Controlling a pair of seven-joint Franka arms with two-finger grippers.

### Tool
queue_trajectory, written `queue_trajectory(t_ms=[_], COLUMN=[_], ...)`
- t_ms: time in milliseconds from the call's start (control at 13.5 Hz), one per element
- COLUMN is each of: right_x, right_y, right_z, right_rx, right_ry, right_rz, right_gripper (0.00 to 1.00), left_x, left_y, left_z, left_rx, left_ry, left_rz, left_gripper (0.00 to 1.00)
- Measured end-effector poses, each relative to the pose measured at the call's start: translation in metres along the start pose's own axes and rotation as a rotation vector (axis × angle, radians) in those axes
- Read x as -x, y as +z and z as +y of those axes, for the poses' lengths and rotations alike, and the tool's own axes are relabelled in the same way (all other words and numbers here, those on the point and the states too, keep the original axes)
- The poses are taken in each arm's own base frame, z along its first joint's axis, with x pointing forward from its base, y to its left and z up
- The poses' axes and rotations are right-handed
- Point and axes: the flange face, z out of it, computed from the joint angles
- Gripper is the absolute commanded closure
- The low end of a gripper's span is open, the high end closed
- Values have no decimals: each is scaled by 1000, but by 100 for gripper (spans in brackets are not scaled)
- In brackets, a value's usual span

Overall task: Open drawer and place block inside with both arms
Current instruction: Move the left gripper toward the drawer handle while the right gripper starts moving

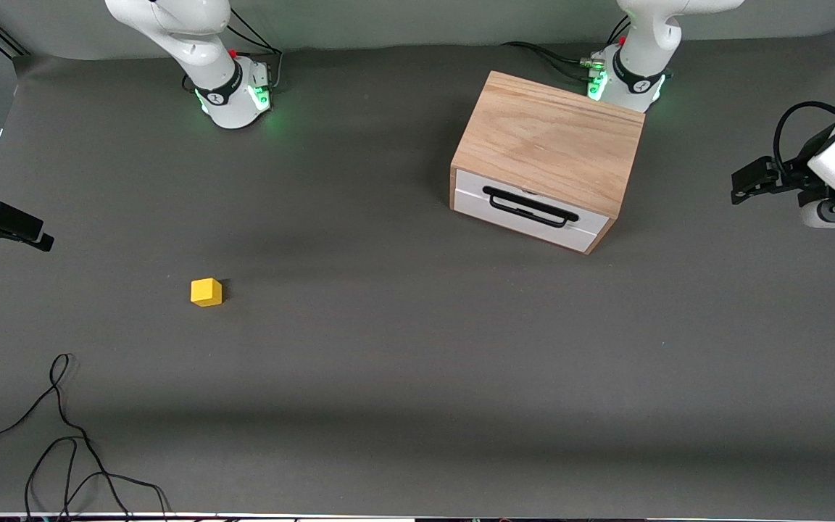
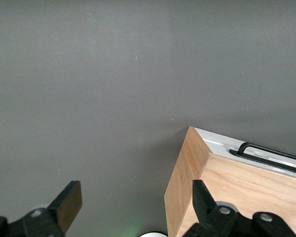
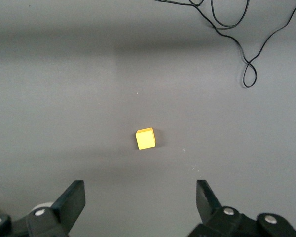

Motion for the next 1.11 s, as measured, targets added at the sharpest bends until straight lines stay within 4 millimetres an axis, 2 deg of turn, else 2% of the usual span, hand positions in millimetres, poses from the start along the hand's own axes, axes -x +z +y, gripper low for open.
queue_trajectory(t_ms=[519,667,815,1111], right_x=[0,0,-1,-2], right_y=[0,1,4,9], right_z=[-10,-10,-10,-10], right_rx=[0,0,-1,-1], right_ry=[-17,-17,-17,-18], right_rz=[-1,-1,-8,-17], right_gripper=[0,0,0,0], left_x=[-1,-1,-2,-2], left_y=[2,2,4,16], left_z=[0,7,31,98], left_rx=[0,-1,-5,-20], left_ry=[-3,-30,-68,-218], left_rz=[-5,-5,-7,-25], left_gripper=[0,0,0,0])
